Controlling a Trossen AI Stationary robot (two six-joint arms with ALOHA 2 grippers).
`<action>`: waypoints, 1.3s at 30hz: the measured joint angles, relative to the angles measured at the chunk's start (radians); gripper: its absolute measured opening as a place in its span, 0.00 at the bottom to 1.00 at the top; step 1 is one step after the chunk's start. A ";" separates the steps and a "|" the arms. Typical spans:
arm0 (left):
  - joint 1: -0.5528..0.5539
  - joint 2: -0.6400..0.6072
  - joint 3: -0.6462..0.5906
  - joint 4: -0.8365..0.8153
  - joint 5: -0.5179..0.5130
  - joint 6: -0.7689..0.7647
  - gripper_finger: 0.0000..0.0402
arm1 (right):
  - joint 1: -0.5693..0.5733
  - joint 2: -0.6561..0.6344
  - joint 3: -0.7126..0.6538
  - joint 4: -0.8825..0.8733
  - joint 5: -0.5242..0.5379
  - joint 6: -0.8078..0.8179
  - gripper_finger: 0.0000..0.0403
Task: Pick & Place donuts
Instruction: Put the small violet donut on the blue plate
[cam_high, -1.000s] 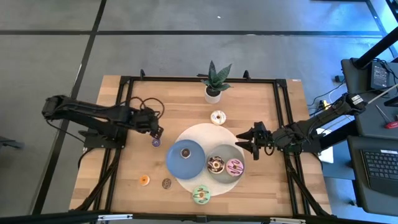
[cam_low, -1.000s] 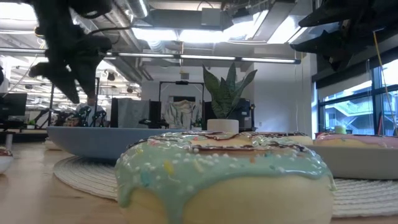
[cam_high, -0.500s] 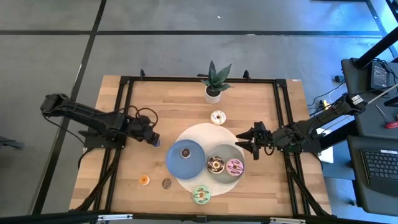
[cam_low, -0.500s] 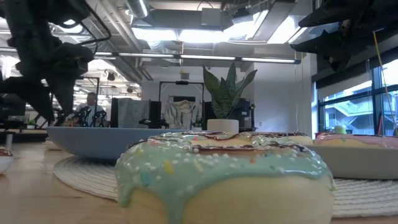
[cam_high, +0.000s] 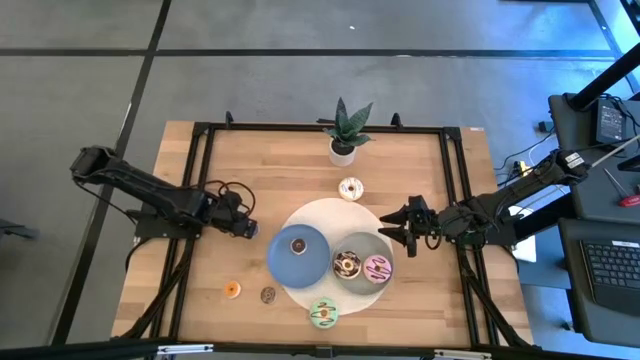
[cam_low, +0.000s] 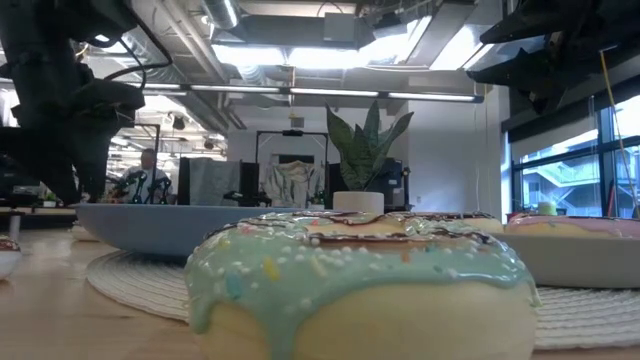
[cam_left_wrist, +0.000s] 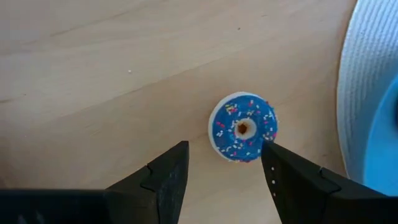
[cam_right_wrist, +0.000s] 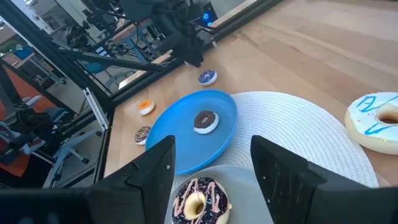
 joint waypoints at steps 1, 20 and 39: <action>0.000 0.006 0.000 0.000 0.000 0.000 0.48 | 0.000 0.000 0.000 0.000 0.000 0.000 0.52; 0.024 0.020 -0.001 0.059 -0.040 0.057 0.41 | 0.000 0.000 0.000 0.000 0.000 -0.024 0.52; 0.196 -0.088 -0.055 0.081 -0.007 0.264 0.27 | 0.000 0.000 0.000 0.001 0.000 -0.022 0.52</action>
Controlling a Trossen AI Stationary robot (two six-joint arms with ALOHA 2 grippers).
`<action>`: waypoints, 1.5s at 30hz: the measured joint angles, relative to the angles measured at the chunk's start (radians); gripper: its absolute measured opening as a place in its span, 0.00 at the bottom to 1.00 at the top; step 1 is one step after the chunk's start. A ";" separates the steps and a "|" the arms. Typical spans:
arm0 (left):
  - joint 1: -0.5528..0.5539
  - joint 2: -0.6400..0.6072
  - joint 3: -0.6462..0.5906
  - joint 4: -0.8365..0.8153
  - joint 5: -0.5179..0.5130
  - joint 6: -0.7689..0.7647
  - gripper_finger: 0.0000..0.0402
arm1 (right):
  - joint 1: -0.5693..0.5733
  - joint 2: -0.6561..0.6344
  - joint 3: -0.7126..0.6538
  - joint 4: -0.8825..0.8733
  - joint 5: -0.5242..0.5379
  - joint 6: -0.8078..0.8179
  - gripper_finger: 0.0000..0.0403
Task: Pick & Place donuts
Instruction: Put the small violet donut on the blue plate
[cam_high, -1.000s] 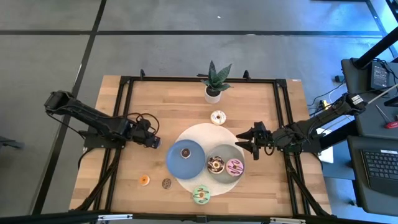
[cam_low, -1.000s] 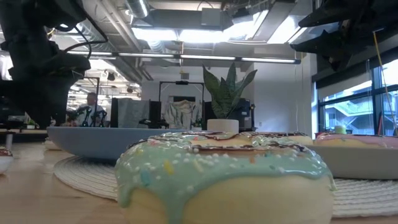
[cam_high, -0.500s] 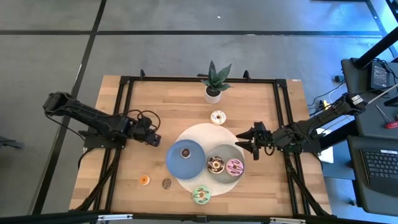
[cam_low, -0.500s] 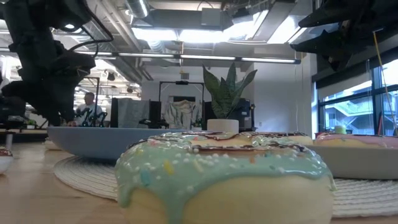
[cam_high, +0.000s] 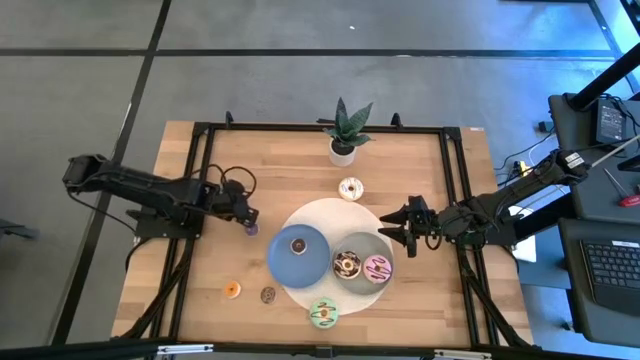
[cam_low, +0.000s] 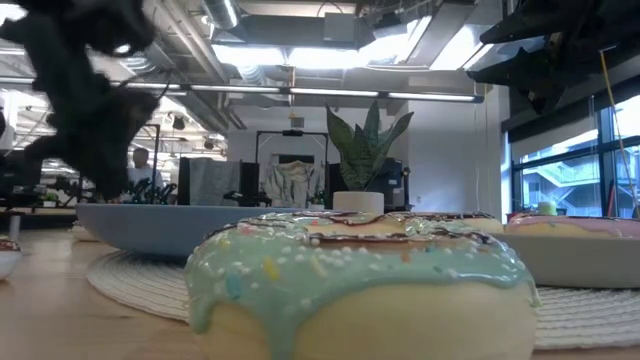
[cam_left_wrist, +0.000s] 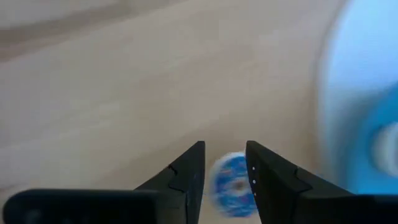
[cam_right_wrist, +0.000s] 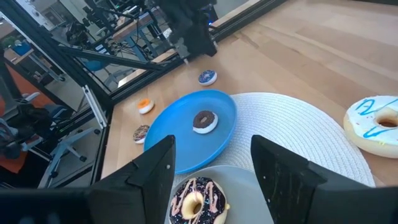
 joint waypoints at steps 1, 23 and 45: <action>0.015 -0.016 -0.034 0.000 0.025 -0.010 0.27 | 0.000 0.000 0.000 0.000 0.000 0.000 0.52; 0.012 -0.185 -0.286 0.432 0.088 -0.075 0.19 | 0.000 0.000 0.000 0.000 -0.001 -0.001 0.52; 0.013 -0.185 -0.286 0.339 0.199 -0.007 0.38 | 0.000 0.000 0.000 0.000 0.000 0.022 0.52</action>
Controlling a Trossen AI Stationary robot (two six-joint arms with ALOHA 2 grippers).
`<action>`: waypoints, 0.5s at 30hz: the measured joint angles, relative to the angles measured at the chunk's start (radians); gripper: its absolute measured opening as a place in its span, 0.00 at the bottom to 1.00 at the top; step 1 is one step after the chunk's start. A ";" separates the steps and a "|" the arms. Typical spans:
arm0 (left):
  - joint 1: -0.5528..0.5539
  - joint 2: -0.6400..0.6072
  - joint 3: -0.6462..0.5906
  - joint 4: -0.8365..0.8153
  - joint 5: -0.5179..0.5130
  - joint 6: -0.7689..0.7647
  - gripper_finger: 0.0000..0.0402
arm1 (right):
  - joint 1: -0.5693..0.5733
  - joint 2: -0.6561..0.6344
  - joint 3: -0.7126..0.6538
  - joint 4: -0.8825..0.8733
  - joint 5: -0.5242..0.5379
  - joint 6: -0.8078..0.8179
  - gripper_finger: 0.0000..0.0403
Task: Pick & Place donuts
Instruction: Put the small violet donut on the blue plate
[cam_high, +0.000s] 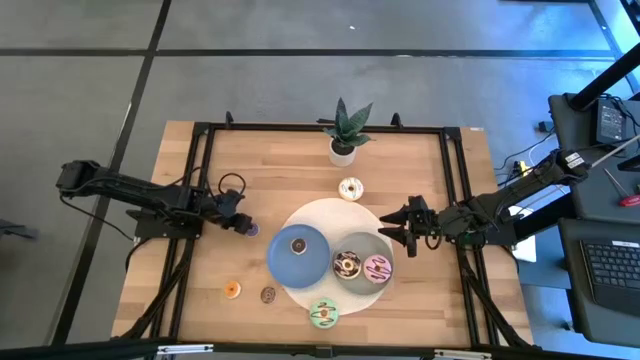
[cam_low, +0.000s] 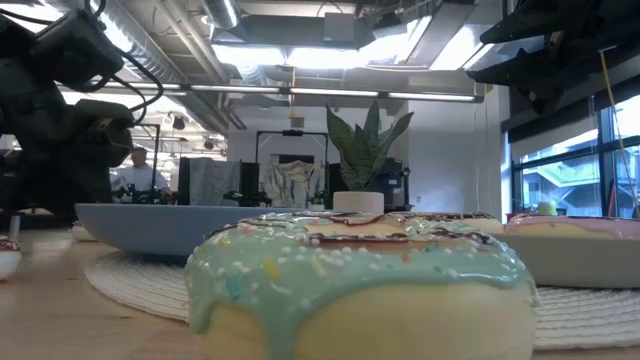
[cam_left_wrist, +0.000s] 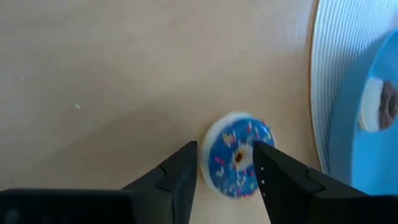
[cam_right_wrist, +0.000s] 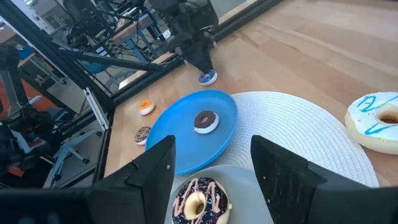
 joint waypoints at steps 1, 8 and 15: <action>0.000 0.000 0.000 -0.001 0.011 0.001 0.38 | 0.000 0.000 0.000 0.000 0.000 0.000 0.52; 0.000 0.000 0.001 -0.048 0.023 -0.003 0.39 | 0.000 0.000 0.000 0.000 0.000 0.000 0.52; 0.000 0.000 0.002 -0.054 0.023 0.008 0.38 | 0.000 0.000 0.000 0.000 0.000 0.000 0.52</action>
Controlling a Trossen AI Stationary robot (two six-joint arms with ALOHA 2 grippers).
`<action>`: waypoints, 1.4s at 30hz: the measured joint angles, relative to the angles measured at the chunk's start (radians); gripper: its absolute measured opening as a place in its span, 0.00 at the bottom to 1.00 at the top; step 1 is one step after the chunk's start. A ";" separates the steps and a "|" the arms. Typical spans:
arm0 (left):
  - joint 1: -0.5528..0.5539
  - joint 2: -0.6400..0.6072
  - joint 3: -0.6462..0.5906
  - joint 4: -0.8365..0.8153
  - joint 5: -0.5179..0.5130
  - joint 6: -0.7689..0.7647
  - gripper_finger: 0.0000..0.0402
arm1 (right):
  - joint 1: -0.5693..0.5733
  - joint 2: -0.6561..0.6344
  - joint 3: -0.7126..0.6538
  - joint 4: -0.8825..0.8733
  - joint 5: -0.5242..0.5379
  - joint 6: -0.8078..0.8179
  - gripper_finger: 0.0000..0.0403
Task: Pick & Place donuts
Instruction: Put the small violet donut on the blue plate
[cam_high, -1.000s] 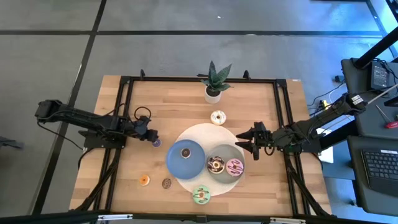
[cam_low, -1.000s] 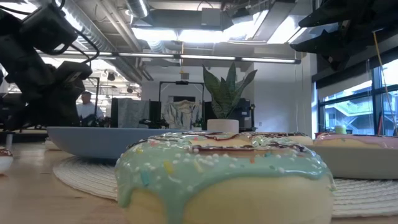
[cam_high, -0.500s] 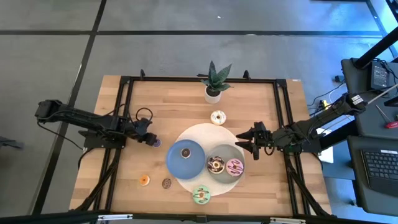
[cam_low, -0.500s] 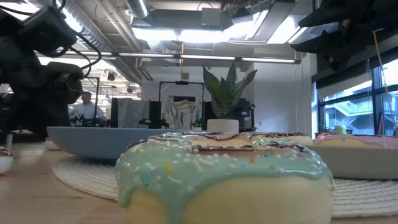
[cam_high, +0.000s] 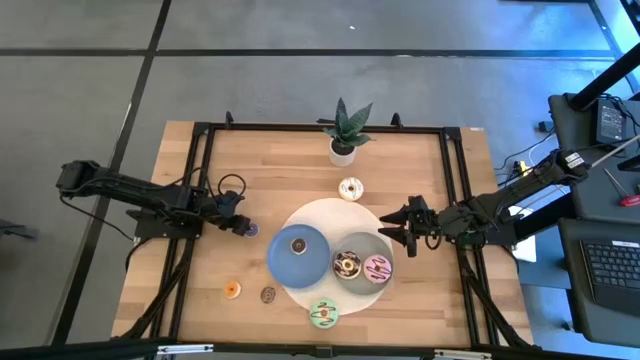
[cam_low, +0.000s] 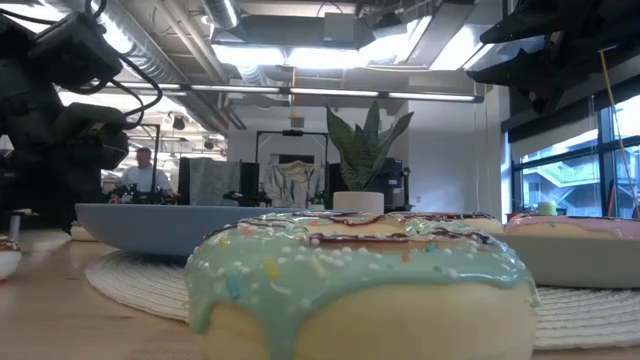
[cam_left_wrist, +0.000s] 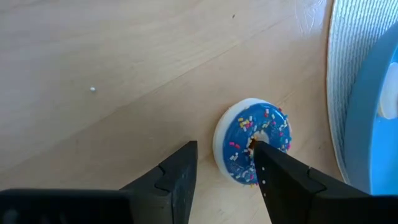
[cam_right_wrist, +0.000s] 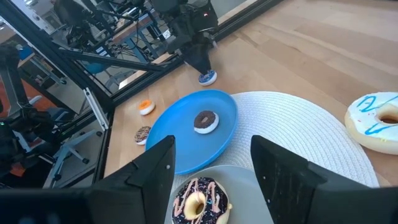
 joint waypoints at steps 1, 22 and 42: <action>0.000 0.000 0.000 0.000 0.000 0.000 0.38 | 0.000 0.000 0.000 0.000 0.000 0.000 0.52; 0.000 0.001 -0.002 0.064 0.023 0.001 0.11 | 0.000 0.000 0.000 0.000 0.000 -0.002 0.52; -0.126 0.220 0.484 0.030 -0.089 0.416 0.02 | 0.000 0.000 0.000 -0.001 0.008 -0.003 0.52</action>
